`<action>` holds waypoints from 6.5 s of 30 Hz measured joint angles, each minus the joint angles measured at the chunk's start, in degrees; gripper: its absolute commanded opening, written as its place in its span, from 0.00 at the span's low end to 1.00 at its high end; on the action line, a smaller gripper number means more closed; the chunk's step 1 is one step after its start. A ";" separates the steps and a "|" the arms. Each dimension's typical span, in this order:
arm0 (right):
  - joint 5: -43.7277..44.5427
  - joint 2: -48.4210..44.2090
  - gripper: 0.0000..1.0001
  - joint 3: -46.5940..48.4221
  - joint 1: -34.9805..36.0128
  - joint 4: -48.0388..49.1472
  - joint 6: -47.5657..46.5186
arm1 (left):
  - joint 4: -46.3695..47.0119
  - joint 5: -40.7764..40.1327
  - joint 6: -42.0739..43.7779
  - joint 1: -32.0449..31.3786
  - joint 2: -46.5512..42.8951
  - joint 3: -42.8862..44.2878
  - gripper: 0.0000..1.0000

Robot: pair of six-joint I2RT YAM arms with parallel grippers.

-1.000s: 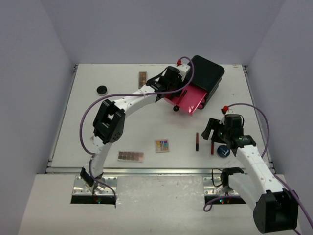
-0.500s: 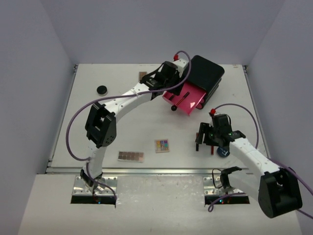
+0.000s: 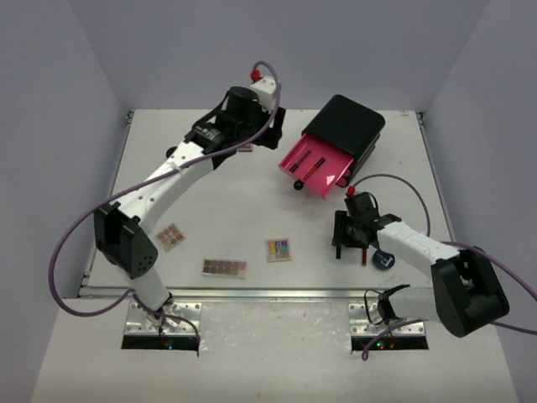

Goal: Organize the makeup

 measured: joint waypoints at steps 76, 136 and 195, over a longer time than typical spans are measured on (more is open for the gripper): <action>15.81 4.53 0.63 23.43 4.28 16.08 3.86 | 5.21 8.31 3.21 20.64 -12.65 -25.93 0.67; -0.14 6.23 0.00 4.18 -14.86 -8.43 -0.45 | 2.17 8.35 3.84 20.65 -19.95 -31.15 0.68; 8.05 12.76 0.56 30.52 1.29 12.87 8.02 | 2.67 17.98 1.89 20.01 -14.18 -29.86 0.54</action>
